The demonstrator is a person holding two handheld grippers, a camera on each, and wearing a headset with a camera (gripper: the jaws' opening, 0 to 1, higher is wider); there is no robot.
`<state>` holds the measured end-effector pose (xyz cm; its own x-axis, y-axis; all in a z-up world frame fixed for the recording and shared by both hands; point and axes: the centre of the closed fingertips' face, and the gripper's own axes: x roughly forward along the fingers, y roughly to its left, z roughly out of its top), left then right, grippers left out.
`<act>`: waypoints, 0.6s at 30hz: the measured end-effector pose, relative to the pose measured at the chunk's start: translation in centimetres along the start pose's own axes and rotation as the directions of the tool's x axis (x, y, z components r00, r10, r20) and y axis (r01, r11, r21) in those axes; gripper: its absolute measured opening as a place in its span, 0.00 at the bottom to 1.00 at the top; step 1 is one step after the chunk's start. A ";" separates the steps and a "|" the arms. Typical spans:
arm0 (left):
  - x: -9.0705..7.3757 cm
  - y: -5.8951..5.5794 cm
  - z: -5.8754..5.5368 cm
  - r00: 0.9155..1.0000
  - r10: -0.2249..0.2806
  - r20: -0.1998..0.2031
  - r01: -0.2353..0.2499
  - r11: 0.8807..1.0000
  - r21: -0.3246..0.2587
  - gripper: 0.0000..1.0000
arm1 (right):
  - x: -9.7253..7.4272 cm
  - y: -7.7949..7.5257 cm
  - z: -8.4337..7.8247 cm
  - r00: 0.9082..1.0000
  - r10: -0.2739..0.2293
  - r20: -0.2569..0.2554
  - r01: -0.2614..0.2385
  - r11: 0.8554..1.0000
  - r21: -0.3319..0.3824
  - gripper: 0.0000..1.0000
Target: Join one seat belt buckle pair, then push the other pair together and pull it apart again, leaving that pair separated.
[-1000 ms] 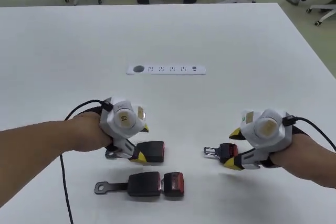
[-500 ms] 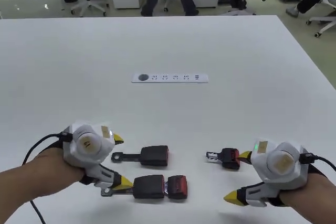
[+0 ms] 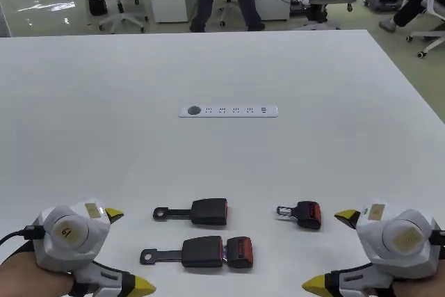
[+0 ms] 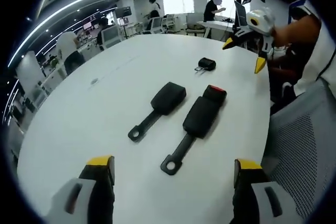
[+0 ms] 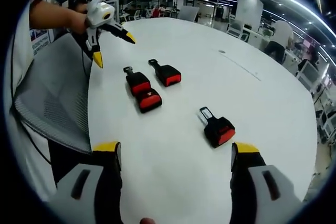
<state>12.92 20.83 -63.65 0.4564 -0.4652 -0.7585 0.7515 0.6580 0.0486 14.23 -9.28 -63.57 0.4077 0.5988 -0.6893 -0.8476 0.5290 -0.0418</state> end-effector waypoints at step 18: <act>-1.5 0.0 -0.4 0.995 0.060 0.077 -0.049 0.989 -0.138 1.00 | -0.7 1.7 1.6 0.997 -0.032 0.066 0.025 0.994 0.107 0.99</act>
<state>11.99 21.80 -62.78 0.5363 -0.4689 -0.7018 0.6549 0.7557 -0.0045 12.99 -7.84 -61.99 0.4562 0.6199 -0.6384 -0.7959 0.6051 0.0188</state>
